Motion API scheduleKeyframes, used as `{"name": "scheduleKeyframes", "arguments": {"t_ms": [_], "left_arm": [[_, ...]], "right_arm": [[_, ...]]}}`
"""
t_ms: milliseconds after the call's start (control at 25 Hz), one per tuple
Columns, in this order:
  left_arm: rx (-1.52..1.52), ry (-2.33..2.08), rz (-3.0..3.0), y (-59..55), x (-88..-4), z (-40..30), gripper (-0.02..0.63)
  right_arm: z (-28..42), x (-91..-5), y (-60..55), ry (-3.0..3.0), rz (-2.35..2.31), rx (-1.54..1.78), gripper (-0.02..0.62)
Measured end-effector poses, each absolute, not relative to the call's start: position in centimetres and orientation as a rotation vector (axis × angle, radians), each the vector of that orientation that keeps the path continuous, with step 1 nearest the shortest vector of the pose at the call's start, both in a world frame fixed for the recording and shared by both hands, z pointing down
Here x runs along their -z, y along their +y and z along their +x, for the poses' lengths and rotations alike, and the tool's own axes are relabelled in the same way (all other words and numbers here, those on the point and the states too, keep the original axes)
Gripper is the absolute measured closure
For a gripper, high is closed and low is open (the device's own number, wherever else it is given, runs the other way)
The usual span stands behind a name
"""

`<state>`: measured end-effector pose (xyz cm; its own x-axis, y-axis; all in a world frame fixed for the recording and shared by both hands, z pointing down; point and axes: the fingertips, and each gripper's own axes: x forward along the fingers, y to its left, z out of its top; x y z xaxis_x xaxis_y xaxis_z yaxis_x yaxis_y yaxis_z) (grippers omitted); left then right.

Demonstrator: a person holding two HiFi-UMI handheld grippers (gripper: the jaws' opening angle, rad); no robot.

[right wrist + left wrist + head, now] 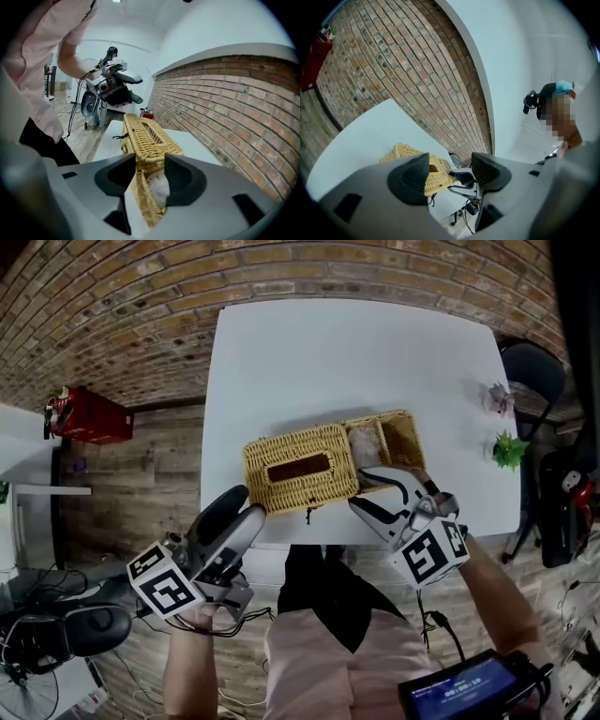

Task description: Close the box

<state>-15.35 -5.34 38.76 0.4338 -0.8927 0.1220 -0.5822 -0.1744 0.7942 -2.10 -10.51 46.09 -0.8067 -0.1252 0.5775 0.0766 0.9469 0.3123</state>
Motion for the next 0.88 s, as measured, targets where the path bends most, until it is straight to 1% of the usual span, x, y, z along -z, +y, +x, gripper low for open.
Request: {"name": "scheduleKeyframes", "arguments": {"t_ms": [200, 320, 560, 720, 840, 880], "left_arm": [[0.481, -1.266, 1.921, -5.4, -36.3, -14.7, 0.318], [0.497, -1.307, 1.963, -5.7, -33.6, -14.8, 0.326], [0.461, -1.569, 2.132, -8.4, -26.2, -15.2, 0.37], [0.431, -1.881, 2.194, -9.2, -19.9, -15.2, 0.395], [0.384, -2.11, 2.214, -10.0, -16.3, -15.0, 0.422], [0.364, -2.178, 2.214, -10.3, -15.4, -14.9, 0.444]], "right_arm": [[-1.3, -44.3, -10.6, -2.513, 0.068, 0.357, 0.396], [-1.0, -41.8, -11.4, -2.559, 0.112, 0.331, 0.397], [-2.3, -31.5, -15.0, -2.784, 0.359, 0.283, 0.42], [-2.3, -24.1, -16.8, -2.921, 0.565, 0.125, 0.457], [-2.1, -19.6, -17.9, -2.983, 0.715, 0.093, 0.507], [-2.0, -18.5, -18.3, -2.994, 0.763, 0.101, 0.532]]}}
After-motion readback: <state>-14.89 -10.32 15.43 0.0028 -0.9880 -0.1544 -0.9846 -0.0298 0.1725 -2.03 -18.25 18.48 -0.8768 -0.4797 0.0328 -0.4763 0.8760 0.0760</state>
